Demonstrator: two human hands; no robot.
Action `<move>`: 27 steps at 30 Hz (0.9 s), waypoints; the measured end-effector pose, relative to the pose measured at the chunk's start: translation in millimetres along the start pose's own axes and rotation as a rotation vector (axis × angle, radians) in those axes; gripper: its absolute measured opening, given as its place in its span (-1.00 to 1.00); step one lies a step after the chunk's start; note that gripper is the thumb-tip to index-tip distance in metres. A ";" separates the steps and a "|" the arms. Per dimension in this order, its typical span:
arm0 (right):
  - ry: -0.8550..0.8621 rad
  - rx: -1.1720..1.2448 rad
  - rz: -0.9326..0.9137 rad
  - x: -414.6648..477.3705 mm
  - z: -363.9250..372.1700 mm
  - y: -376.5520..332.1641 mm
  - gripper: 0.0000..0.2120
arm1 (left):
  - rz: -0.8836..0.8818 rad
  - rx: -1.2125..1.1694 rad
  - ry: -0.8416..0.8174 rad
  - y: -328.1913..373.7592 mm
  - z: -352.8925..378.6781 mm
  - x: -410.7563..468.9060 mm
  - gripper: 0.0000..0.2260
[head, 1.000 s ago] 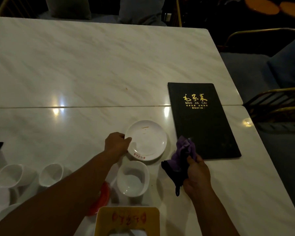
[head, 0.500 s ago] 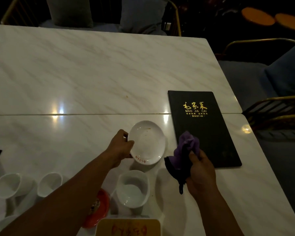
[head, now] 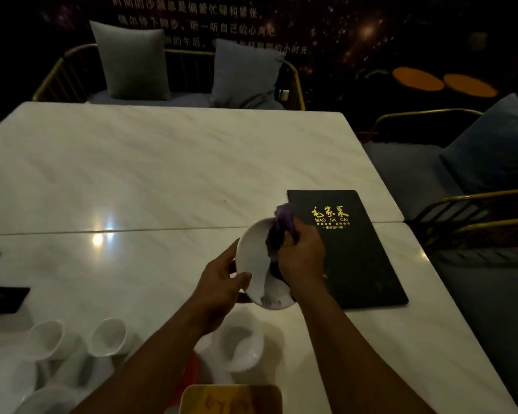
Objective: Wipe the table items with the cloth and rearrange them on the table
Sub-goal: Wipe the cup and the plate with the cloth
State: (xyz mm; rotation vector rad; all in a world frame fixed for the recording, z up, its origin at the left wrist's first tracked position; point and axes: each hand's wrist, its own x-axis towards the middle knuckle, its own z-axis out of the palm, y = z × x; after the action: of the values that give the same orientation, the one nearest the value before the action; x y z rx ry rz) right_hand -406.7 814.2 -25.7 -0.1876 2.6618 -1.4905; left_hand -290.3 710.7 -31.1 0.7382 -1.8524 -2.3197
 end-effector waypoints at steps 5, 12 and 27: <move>-0.371 -0.166 -0.511 -26.3 -14.5 -47.9 -0.66 | 0.030 -0.105 0.018 17.3 -4.7 -15.2 -0.58; -0.736 -0.794 -0.685 -35.8 -65.6 -40.3 -0.66 | 0.070 -0.056 0.073 27.9 -26.1 -34.7 -0.38; -0.355 -0.773 -0.841 -23.2 -78.7 -36.1 -0.54 | 0.102 -0.173 0.027 39.7 -15.4 -56.4 -0.41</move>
State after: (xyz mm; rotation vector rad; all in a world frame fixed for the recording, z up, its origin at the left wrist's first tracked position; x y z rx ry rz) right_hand -391.9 865.3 46.5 -1.5804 2.7791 -0.2983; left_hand -243.3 706.4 21.6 0.6349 -1.6126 -2.3547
